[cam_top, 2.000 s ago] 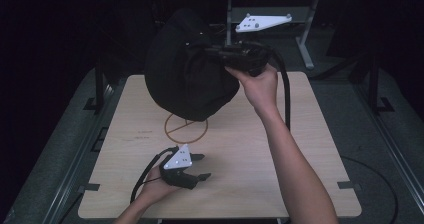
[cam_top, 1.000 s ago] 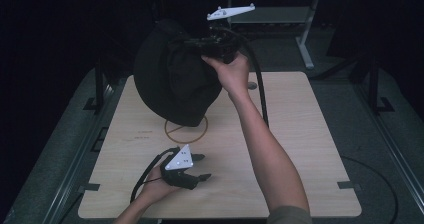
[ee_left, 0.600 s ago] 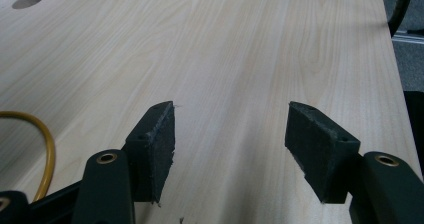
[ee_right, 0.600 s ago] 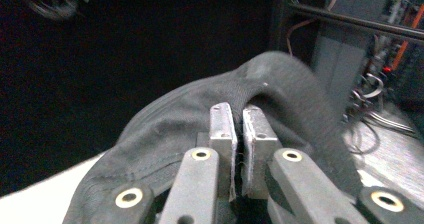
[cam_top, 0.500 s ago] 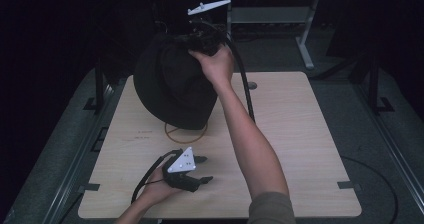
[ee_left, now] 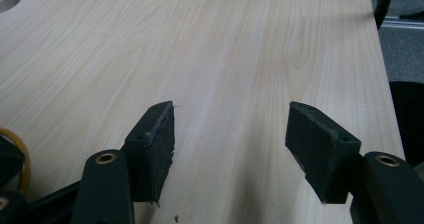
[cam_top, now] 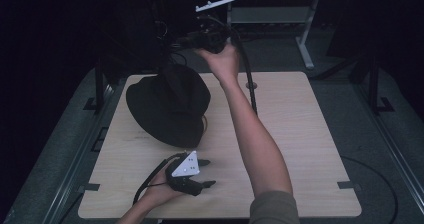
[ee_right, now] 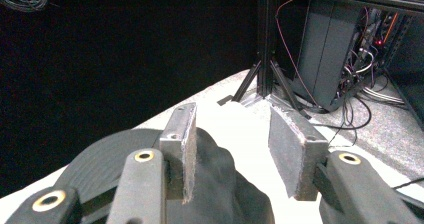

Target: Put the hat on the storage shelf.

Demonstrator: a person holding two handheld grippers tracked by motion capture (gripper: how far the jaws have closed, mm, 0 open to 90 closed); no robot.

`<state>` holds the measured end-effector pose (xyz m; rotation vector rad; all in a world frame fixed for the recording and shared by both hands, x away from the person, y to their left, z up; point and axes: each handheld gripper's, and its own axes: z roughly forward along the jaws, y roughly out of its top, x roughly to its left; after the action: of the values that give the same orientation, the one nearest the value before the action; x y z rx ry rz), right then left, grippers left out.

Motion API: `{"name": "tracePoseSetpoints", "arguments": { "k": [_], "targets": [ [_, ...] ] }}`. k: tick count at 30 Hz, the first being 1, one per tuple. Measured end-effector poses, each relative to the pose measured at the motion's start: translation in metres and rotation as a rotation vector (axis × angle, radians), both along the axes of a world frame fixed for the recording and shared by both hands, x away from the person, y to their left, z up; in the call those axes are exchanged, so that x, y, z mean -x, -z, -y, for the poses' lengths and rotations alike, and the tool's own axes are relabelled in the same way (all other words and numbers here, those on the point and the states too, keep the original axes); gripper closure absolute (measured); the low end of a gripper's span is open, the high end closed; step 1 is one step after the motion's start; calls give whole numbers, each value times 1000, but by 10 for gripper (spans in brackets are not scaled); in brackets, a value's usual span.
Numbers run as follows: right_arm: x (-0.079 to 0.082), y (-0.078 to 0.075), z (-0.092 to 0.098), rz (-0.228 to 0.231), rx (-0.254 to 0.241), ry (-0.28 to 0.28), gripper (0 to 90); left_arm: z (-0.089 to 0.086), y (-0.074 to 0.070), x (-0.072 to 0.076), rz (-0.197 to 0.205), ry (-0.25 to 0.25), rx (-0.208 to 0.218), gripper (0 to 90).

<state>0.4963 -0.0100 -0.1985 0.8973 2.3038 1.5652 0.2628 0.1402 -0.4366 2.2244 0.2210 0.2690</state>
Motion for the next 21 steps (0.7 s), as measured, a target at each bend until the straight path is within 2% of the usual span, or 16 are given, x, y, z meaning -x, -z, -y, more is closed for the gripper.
{"name": "tracePoseSetpoints", "arguments": {
  "k": [1, 3, 7, 10, 13, 21],
  "targets": [
    [5, 3, 10, 0, 1, 2, 518, 1, 0, 0, 2, 4, 0, 357],
    [6, 4, 12, -5, 0, 0, 510, 1, 0, 0, -2, 5, 2, 356],
    [14, 13, 30, -4, 3, 8, 480, 1, 1, 2, -11, 0, 10, 353],
    [18, 19, 42, -22, -31, 13, 448, -2, 0, 1, -17, -8, 14, 353],
    [21, 28, 53, -33, -40, 12, 419, -5, -1, -3, -20, -23, 25, 346],
    [23, 37, 69, -49, -46, 15, 370, -6, 0, -6, -30, -37, 26, 331]
  ]
}}
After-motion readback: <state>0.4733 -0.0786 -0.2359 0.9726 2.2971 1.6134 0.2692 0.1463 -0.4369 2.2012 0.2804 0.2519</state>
